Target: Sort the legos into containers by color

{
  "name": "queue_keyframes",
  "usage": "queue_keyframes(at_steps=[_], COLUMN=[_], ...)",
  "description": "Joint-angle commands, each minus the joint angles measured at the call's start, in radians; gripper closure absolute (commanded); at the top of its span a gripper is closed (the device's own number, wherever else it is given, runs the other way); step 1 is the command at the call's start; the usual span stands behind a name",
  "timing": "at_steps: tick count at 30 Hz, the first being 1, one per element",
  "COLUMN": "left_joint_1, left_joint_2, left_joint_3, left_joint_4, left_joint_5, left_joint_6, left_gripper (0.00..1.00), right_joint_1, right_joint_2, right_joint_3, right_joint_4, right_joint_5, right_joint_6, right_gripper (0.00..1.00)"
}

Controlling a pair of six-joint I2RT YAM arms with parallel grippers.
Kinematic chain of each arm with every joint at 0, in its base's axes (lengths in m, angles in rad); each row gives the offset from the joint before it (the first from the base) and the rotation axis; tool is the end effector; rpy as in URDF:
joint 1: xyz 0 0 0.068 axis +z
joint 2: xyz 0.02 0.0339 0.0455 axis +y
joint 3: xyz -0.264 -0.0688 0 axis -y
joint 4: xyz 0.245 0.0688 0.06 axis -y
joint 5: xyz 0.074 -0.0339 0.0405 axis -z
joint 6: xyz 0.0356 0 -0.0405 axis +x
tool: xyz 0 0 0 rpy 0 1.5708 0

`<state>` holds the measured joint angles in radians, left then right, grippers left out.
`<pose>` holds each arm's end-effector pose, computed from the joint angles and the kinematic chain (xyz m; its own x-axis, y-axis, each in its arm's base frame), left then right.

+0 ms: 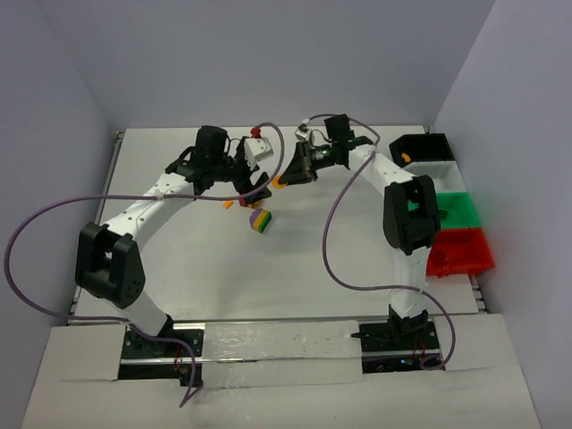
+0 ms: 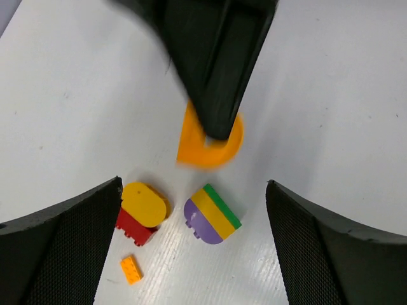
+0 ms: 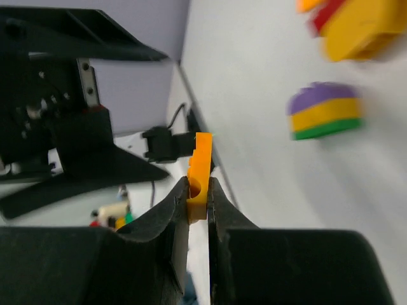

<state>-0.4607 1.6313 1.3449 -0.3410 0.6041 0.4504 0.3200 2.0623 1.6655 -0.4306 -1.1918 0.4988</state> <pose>0.3238 -0.1833 0.3047 -0.1348 0.4669 -0.8740 0.9291 0.3660 0.0522 0.4194 0.1738 0.2427 -0.9548 -0.1300 -0.2672 -0.2920 0.2455 0.9244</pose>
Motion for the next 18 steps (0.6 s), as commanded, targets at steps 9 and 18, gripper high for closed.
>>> queue_keyframes(at_steps=[9,18], left_joint_1=[0.166,0.166], left_joint_2=[-0.099,-0.041], left_joint_3=[-0.019,-0.030], left_joint_4=[0.062,0.083], left_joint_5=[-0.296,-0.414], left_joint_6=[-0.403,-0.374], left_gripper=[0.01,0.01], right_joint_1=[-0.439,-0.494], right_joint_2=[-0.122,-0.041], right_joint_3=[0.348,0.438], right_joint_4=[-0.454,-0.259], right_joint_5=[0.565,1.156], right_joint_6=[-0.477,-0.604], right_gripper=[1.00,1.00])
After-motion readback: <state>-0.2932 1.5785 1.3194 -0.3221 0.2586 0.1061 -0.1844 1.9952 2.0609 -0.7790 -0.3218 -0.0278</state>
